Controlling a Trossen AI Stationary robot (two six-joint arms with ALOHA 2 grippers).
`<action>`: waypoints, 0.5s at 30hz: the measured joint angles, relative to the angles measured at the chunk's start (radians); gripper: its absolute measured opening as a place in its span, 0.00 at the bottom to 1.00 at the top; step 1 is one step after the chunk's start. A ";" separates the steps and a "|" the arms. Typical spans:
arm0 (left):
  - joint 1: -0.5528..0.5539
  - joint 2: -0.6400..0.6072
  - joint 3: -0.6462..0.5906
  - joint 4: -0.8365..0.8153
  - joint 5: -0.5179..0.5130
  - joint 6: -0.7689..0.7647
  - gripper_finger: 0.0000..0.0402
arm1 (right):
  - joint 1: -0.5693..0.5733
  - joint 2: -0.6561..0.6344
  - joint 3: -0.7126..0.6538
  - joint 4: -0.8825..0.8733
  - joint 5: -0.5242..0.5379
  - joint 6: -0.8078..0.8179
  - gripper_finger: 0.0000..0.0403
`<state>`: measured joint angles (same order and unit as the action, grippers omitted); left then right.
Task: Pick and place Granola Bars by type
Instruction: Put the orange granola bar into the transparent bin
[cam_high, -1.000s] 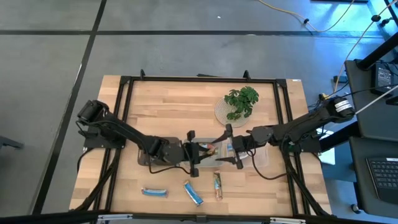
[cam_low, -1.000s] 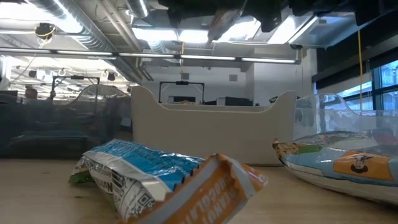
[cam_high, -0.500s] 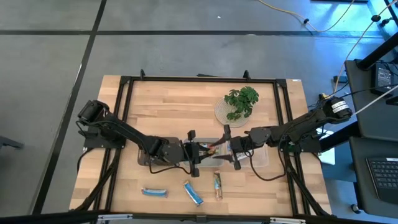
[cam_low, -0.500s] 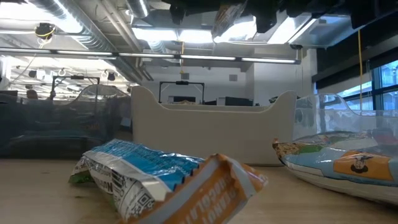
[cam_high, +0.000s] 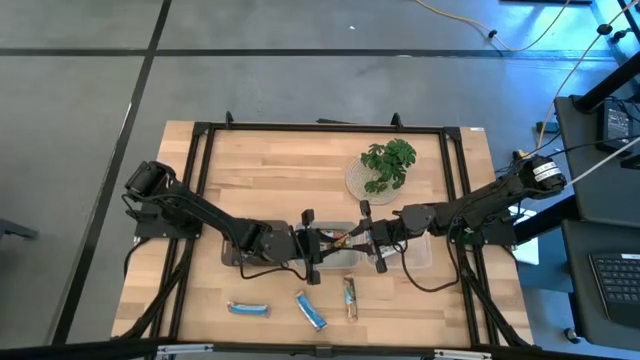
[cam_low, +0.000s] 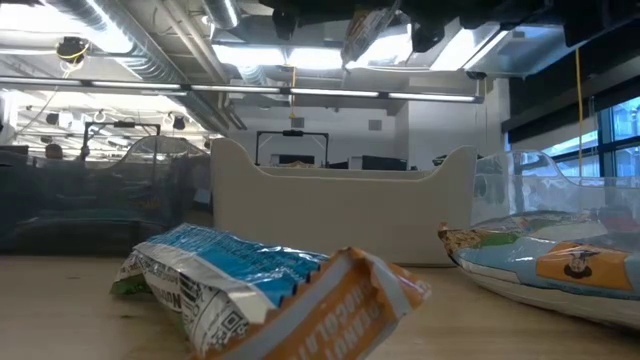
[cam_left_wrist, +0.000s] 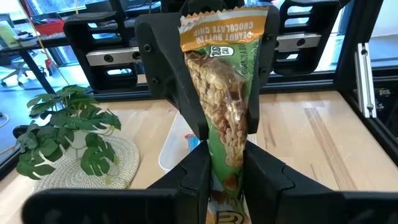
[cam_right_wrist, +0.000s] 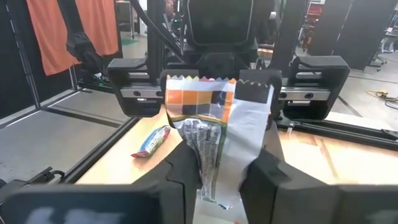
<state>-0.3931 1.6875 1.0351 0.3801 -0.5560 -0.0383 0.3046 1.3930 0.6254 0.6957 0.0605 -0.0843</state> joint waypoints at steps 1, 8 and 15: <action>-0.001 0.000 0.000 -0.002 0.000 0.000 0.18 | 0.000 0.000 0.000 -0.001 0.000 0.000 0.24; -0.004 0.000 0.000 -0.017 0.014 -0.001 0.22 | 0.000 0.000 0.000 -0.006 -0.002 0.000 0.23; -0.006 -0.005 -0.002 -0.046 0.052 -0.001 0.42 | 0.000 -0.056 0.000 -0.120 -0.002 0.023 0.23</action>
<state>-0.3993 1.6823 1.0332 0.3336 -0.5044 -0.0391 0.3050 1.3371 0.6258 0.5752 0.0589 -0.0609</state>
